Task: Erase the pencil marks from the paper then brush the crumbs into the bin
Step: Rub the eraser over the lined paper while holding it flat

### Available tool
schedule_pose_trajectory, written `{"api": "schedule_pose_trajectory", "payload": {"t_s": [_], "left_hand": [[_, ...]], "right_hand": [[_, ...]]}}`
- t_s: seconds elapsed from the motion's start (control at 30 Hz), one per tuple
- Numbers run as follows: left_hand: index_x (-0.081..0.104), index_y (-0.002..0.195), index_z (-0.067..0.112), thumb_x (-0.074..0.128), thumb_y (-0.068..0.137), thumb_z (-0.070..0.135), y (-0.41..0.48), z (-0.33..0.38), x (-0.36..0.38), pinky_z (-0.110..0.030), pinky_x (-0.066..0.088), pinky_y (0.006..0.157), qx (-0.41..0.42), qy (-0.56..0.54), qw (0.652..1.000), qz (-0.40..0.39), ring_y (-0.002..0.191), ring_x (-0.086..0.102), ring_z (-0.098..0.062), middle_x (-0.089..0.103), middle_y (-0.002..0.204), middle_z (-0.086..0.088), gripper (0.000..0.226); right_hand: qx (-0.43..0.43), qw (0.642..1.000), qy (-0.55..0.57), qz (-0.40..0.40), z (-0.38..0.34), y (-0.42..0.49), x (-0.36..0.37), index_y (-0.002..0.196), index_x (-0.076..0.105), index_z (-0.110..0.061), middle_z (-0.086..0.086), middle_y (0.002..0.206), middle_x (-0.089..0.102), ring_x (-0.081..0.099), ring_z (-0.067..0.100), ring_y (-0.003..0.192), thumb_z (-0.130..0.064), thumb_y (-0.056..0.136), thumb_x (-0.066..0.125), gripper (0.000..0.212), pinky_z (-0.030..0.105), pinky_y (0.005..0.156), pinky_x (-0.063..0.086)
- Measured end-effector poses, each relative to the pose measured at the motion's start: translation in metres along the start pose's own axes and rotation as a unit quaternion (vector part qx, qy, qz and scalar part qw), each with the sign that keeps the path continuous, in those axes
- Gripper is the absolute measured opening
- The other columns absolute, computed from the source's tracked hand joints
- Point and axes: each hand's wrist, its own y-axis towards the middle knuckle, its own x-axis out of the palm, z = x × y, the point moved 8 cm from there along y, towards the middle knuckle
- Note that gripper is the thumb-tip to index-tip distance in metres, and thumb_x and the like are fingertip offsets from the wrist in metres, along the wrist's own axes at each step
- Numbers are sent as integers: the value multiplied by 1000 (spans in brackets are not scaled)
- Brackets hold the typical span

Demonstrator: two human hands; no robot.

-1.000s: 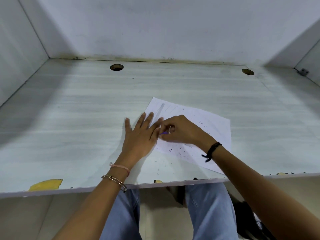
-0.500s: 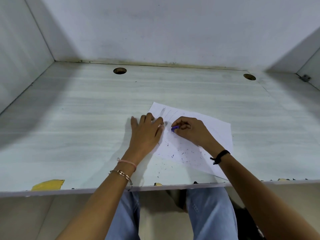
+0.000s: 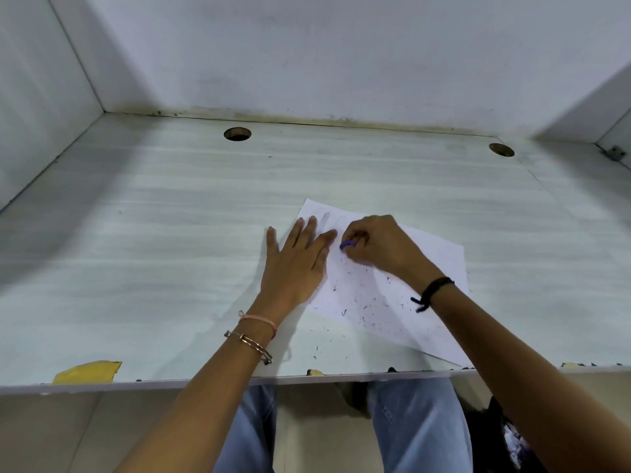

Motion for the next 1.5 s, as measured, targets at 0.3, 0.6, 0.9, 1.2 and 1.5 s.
{"api": "schedule_pose_trajectory", "payload": {"t_s": [0.3, 0.6, 0.9, 1.2, 1.5], "left_hand": [[7, 152, 42, 14, 105, 35, -1, 2, -2, -59, -5, 115, 9, 10, 1000, -4, 150, -5, -16, -1, 164, 3, 48], [9, 153, 41, 15, 105, 35, -2, 2, -2, -60, -4, 114, 10, 8, 1000, 4, 150, -2, -18, 1, 164, 2, 49], [13, 153, 40, 1, 96, 38, -3, 2, -6, -61, -2, 114, 12, 12, 1000, 17, 150, 2, -20, 6, 163, 0, 58], [11, 152, 42, 17, 105, 34, -2, 3, -6, -58, -7, 114, 13, 1, 1000, 4, 150, -3, -17, 1, 164, 3, 48], [17, 152, 41, 10, 102, 36, -2, 1, -6, -59, -4, 114, 7, -2, 1000, 13, 150, 2, -18, 6, 163, 1, 51]], "right_hand": [[0, 999, -15, -31, 3, 6, -2, 83, 74, -11, 0, 75, 69, 51, 2, 53, -7, 77, 67, 10, 12, 52, 36], [1, 998, -57, -33, 6, 15, -4, 82, 74, -13, 3, 82, 71, 51, 6, 56, -10, 77, 67, 8, 18, 53, 38], [-4, 997, -59, -44, 2, 18, -2, 83, 73, -13, 1, 84, 69, 56, 13, 65, -13, 78, 68, 7, 21, 57, 39], [0, 997, -68, -20, 10, 20, -6, 82, 71, -13, 0, 83, 70, 65, 19, 79, -14, 76, 67, 7, 32, 70, 53], [-19, 997, -63, -38, 6, 23, -4, 82, 72, -13, 0, 83, 69, 58, 14, 70, -17, 78, 67, 7, 21, 59, 39]]}}
